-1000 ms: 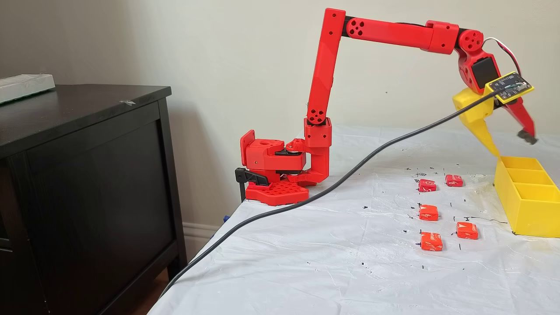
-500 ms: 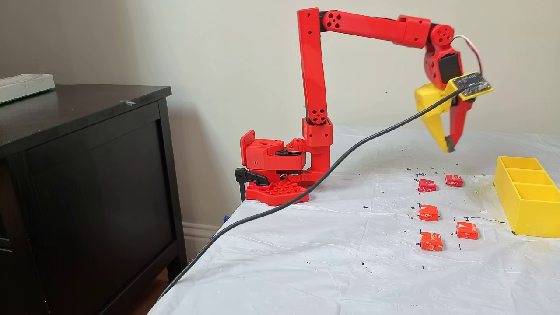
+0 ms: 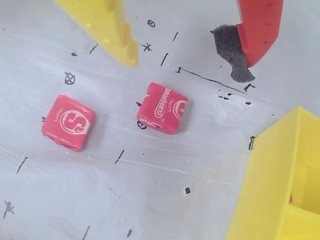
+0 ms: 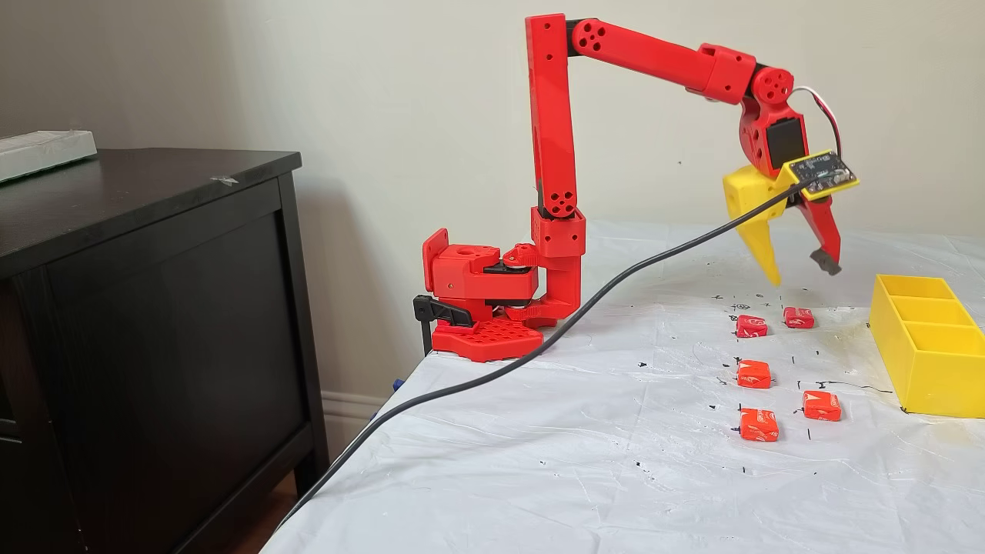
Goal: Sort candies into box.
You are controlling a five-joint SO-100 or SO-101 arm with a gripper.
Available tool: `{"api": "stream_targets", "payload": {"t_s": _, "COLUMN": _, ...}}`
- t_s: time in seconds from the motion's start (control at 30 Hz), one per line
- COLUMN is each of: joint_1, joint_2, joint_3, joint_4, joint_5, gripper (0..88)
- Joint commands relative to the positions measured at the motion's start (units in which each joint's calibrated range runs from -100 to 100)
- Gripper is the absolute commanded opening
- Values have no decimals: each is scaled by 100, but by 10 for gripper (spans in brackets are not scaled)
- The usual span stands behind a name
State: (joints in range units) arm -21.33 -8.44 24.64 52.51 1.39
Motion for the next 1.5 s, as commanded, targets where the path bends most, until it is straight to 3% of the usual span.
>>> {"api": "stream_targets", "payload": {"t_s": 0.0, "joint_1": 86, "joint_2": 98, "joint_3": -411, "joint_4": -106, "joint_5": 34, "gripper": 253}}
{"api": "stream_targets", "payload": {"t_s": 1.23, "joint_1": 77, "joint_2": 1031, "joint_3": -693, "joint_4": -327, "joint_5": 39, "gripper": 209}}
{"api": "stream_targets", "payload": {"t_s": 1.4, "joint_1": 50, "joint_2": 1124, "joint_3": -712, "joint_4": -368, "joint_5": 29, "gripper": 45}}
{"api": "stream_targets", "payload": {"t_s": 1.47, "joint_1": 50, "joint_2": 1141, "joint_3": -730, "joint_4": -368, "joint_5": 29, "gripper": 35}}
